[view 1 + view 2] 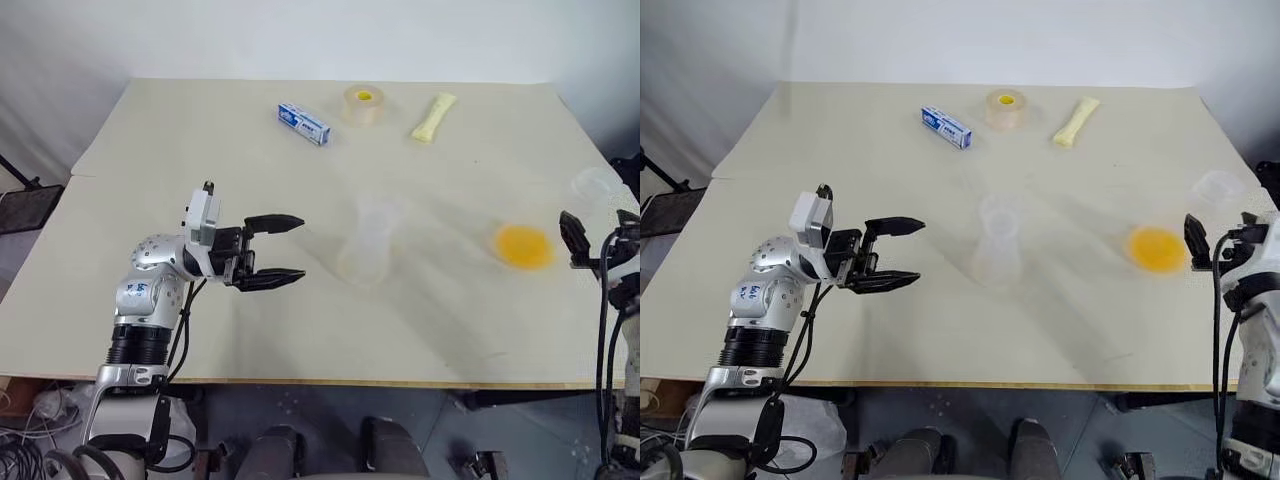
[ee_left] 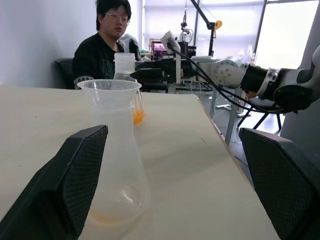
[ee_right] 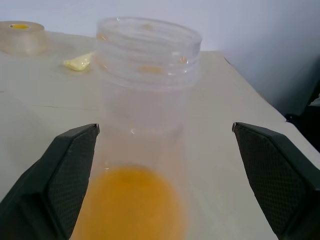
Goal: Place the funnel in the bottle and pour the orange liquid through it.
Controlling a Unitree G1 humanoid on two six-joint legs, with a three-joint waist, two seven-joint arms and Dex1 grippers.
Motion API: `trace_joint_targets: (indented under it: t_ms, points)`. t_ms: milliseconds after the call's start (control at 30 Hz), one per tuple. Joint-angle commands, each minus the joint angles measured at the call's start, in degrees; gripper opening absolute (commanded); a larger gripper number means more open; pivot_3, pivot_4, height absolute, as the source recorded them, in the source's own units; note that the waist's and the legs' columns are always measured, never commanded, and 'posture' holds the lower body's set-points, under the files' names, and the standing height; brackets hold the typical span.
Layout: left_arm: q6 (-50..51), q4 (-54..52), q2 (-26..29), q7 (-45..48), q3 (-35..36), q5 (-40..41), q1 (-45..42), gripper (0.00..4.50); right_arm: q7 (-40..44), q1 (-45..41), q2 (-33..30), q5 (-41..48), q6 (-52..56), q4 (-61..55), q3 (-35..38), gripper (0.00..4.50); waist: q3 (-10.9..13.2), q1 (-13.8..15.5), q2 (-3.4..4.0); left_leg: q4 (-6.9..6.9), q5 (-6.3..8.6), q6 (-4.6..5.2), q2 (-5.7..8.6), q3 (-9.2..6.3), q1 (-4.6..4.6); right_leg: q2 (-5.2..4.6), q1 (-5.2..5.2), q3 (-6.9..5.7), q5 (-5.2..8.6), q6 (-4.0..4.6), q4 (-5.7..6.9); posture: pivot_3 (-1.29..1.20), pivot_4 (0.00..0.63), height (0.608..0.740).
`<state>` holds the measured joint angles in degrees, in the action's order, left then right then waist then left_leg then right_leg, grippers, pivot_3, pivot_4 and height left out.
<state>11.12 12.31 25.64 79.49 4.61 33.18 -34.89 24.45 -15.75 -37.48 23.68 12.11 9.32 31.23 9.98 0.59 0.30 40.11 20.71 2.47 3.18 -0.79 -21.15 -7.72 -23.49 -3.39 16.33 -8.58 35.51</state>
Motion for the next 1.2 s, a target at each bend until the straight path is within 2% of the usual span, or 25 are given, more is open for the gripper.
trace_joint_targets:
  t_ms: [33, 367, 600, 800, 833, 1033, 1200]
  points:
    - [0.1, -2.35, 0.59, -0.75, 1.07, 1.09, 0.24, 4.46, 0.82, -4.0, -1.98, -1.28, -3.76, 4.15, -0.23, 4.5, -0.01, -0.11, 0.01, -0.01, 0.0, 0.0, -0.01, -0.01, 0.0, 0.0, -0.01, 0.0, 0.0, 0.0, 0.01, 0.0, 0.15, 0.74]
    - [-0.5, -1.46, 0.14, -1.87, 0.9, 0.86, -0.63, 4.46, 1.58, -12.22, -2.42, -3.32, -9.3, 14.53, -2.18, 4.5, -0.01, -0.75, 0.01, -0.02, 0.0, -0.01, -0.01, -0.05, -0.02, -0.01, 0.0, -0.08, 0.0, 0.0, -0.03, 0.0, 0.15, 0.74]
    - [-1.09, -0.65, -0.23, -2.2, 0.65, 0.61, -1.29, 4.46, 1.03, -13.81, -1.39, -2.73, -9.68, 15.48, -2.02, 4.5, -0.01, -0.7, 0.01, -0.02, 0.0, -0.01, -0.01, -0.07, -0.04, -0.02, 0.0, -0.09, 0.0, 0.0, -0.03, 0.0, 0.15, 0.74]
    - [-1.45, -0.27, -0.66, -1.93, 0.4, 0.59, -1.46, 4.5, 1.12, -12.59, -0.47, -1.18, -8.23, 11.38, -2.08, 2.57, 0.0, -0.71, 0.01, -0.03, 0.0, -0.01, -0.01, -0.07, -0.04, -0.03, 0.0, -0.1, 0.0, 0.0, -0.05, 0.0, 0.15, 0.74]
    - [-1.45, -0.31, -0.71, -1.85, 0.35, 0.61, -1.39, 4.5, 1.03, -12.22, -0.35, -0.93, -7.89, 10.44, -2.1, 2.42, 0.0, -0.71, 0.01, -0.03, 0.0, -0.01, -0.01, -0.07, -0.05, -0.03, -0.01, -0.1, 0.0, 0.0, -0.06, 0.0, 0.15, 0.74]
    - [-1.52, 0.04, -0.97, -1.05, 0.07, 0.65, -1.26, 4.5, -0.95, -8.18, 0.64, -1.06, -4.34, -1.99, -3.31, 2.42, 0.0, -0.71, 0.02, -0.04, 0.0, -0.02, -0.02, -0.07, -0.06, -0.03, -0.01, -0.1, 0.0, 0.0, -0.08, 0.0, 0.15, 0.74]
    - [-2.48, 2.62, -0.83, 0.49, -0.19, -0.08, -2.23, 4.5, -3.94, -4.34, -0.58, -5.75, 0.66, -18.65, -8.09, 2.42, 0.01, -0.66, 0.04, -0.04, 0.0, -0.02, -0.01, -0.07, -0.07, -0.02, -0.03, -0.1, 0.0, 0.0, -0.08, 0.0, 0.15, 0.74]
